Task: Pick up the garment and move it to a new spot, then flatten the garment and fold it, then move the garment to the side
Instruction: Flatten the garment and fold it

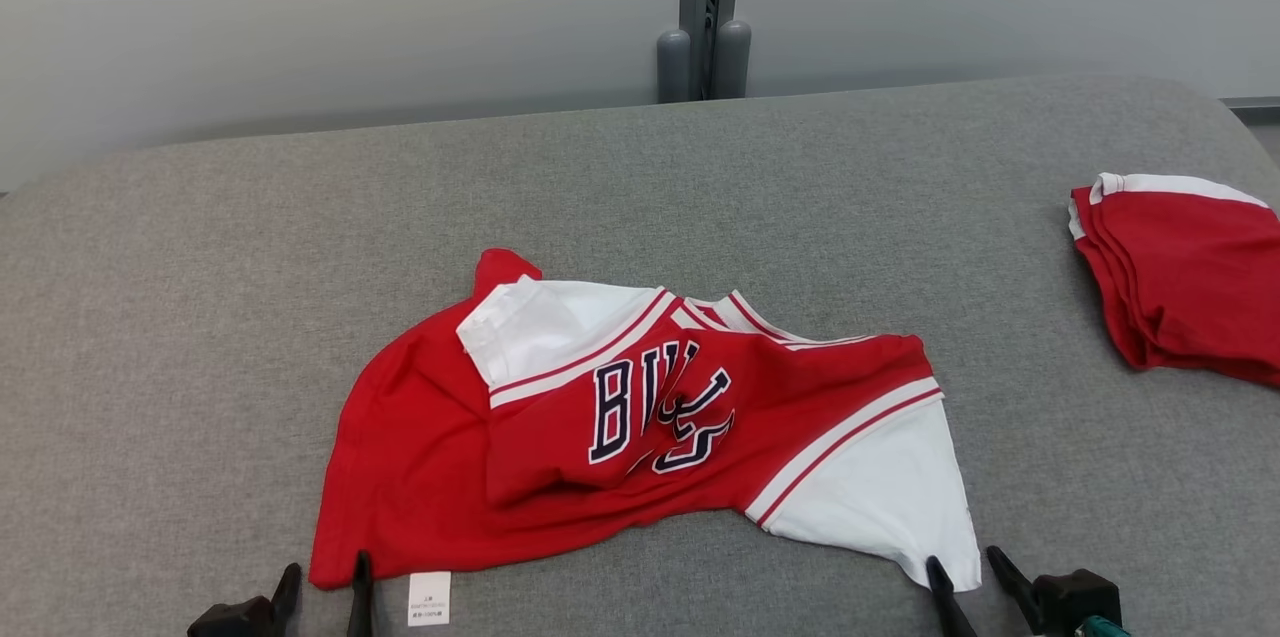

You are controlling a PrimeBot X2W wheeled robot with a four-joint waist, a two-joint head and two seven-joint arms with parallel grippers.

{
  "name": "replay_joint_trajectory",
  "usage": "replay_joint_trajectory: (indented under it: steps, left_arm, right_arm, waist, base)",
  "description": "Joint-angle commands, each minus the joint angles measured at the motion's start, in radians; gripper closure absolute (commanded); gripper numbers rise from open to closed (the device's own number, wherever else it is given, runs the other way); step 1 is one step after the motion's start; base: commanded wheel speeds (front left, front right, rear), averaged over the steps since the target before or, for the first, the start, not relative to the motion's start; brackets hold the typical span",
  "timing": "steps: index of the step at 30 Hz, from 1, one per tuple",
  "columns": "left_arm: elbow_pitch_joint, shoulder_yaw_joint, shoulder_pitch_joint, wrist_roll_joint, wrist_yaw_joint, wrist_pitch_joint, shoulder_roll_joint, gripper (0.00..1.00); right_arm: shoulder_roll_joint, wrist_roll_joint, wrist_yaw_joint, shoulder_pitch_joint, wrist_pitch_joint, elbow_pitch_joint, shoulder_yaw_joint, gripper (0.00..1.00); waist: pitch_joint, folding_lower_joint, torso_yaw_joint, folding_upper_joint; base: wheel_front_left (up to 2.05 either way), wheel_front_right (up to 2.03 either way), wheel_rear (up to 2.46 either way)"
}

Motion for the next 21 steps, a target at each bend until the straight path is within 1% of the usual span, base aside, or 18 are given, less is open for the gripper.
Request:
replay_joint_trajectory:
  steps: [1, 3, 4, 5, 6, 7, 8, 9, 10, 11, 12, 13, 18, 21]
  left_arm:
    - [0.004, 0.005, -0.005, -0.002, 0.002, 0.000, 0.005, 0.00]
    - [0.014, 0.003, -0.010, -0.003, -0.002, 0.000, 0.005, 0.00]
    - [0.024, 0.001, -0.013, -0.005, -0.005, 0.000, 0.005, 0.00]
    - [0.032, 0.001, -0.017, -0.010, -0.007, 0.000, 0.004, 0.00]
    - [0.037, 0.000, -0.022, -0.010, -0.008, 0.000, 0.004, 0.00]
    - [0.043, -0.003, -0.027, -0.012, -0.011, 0.000, 0.004, 0.00]
    - [0.051, -0.005, -0.030, -0.015, -0.015, 0.000, 0.004, 0.00]
    - [0.059, -0.009, -0.032, -0.014, -0.021, 0.001, 0.004, 0.00]
    - [0.070, -0.013, -0.033, -0.017, -0.025, 0.002, 0.004, 0.00]
    - [0.073, -0.014, -0.037, -0.017, -0.027, 0.002, 0.003, 0.20]
    - [0.076, -0.014, -0.041, -0.017, -0.028, 0.003, 0.003, 0.53]
    - [0.082, -0.017, -0.041, -0.021, -0.035, 0.003, 0.003, 1.00]
    - [0.097, -0.028, -0.037, -0.032, -0.054, 0.003, 0.002, 1.00]
    - [0.080, -0.028, -0.034, -0.031, -0.064, 0.001, 0.003, 1.00]
  right_arm:
    - [-0.003, 0.006, 0.000, -0.003, 0.009, 0.016, 0.008, 0.11]
    - [-0.002, 0.006, 0.000, -0.014, 0.009, 0.020, 0.016, 0.16]
    - [-0.002, 0.007, 0.000, -0.018, 0.009, 0.023, 0.021, 0.23]
    - [-0.002, 0.008, 0.000, -0.020, 0.009, 0.027, 0.028, 0.34]
    - [-0.002, 0.009, 0.000, -0.023, 0.009, 0.031, 0.031, 0.55]
    - [-0.002, 0.011, 0.000, -0.027, 0.009, 0.034, 0.033, 0.70]
    - [-0.003, 0.012, 0.000, -0.030, 0.009, 0.037, 0.033, 0.87]
    - [-0.003, 0.013, 0.000, -0.032, 0.009, 0.038, 0.033, 1.00]
    - [-0.003, 0.013, 0.000, -0.033, 0.009, 0.039, 0.032, 1.00]
    - [-0.004, 0.013, 0.000, -0.034, 0.009, 0.039, 0.030, 1.00]
    - [-0.004, 0.013, 0.000, -0.034, 0.009, 0.038, 0.026, 1.00]
    - [-0.004, 0.012, 0.000, -0.035, 0.009, 0.035, 0.022, 1.00]
    - [-0.006, 0.011, 0.000, -0.042, 0.007, -0.001, 0.002, 1.00]
    - [-0.005, 0.026, 0.000, -0.043, 0.005, -0.035, -0.014, 1.00]
  waist:
    - [0.002, 0.0000, 0.000, 0.0000]
    - [0.004, 0.0000, 0.000, 0.0000]
    - [0.005, 0.0000, 0.001, 0.0000]
    - [0.006, 0.0000, 0.001, 0.0000]
    - [0.008, 0.0000, 0.002, 0.0000]
    - [0.010, 0.0000, 0.003, 0.0000]
    - [0.011, 0.0000, 0.003, 0.0000]
    - [0.012, 0.0000, 0.004, 0.0000]
    - [0.012, 0.0000, 0.004, 0.0000]
    - [0.011, 0.0000, 0.004, 0.0000]
    - [0.010, 0.0000, 0.005, 0.0000]
    - [0.009, 0.0000, 0.005, 0.0000]
    - [0.000, 0.0000, 0.001, 0.0000]
    - [-0.016, 0.0000, 0.003, 0.0000]
  base:
    - [0.00, 0.00, 0.00]
    - [0.00, 0.00, 0.00]
    - [0.00, 0.00, 0.00]
    - [0.00, 0.00, 0.00]
    - [0.00, 0.00, 0.00]
    - [0.00, 0.00, 0.00]
    - [0.00, 0.00, 0.00]
    - [0.00, 0.00, 0.00]
    - [0.00, 0.00, 0.00]
    - [0.00, 0.00, 0.00]
    - [0.00, 0.00, 0.00]
    - [0.00, 0.00, 0.00]
    - [0.00, 0.00, 0.00]
    - [0.00, 0.00, 0.00]
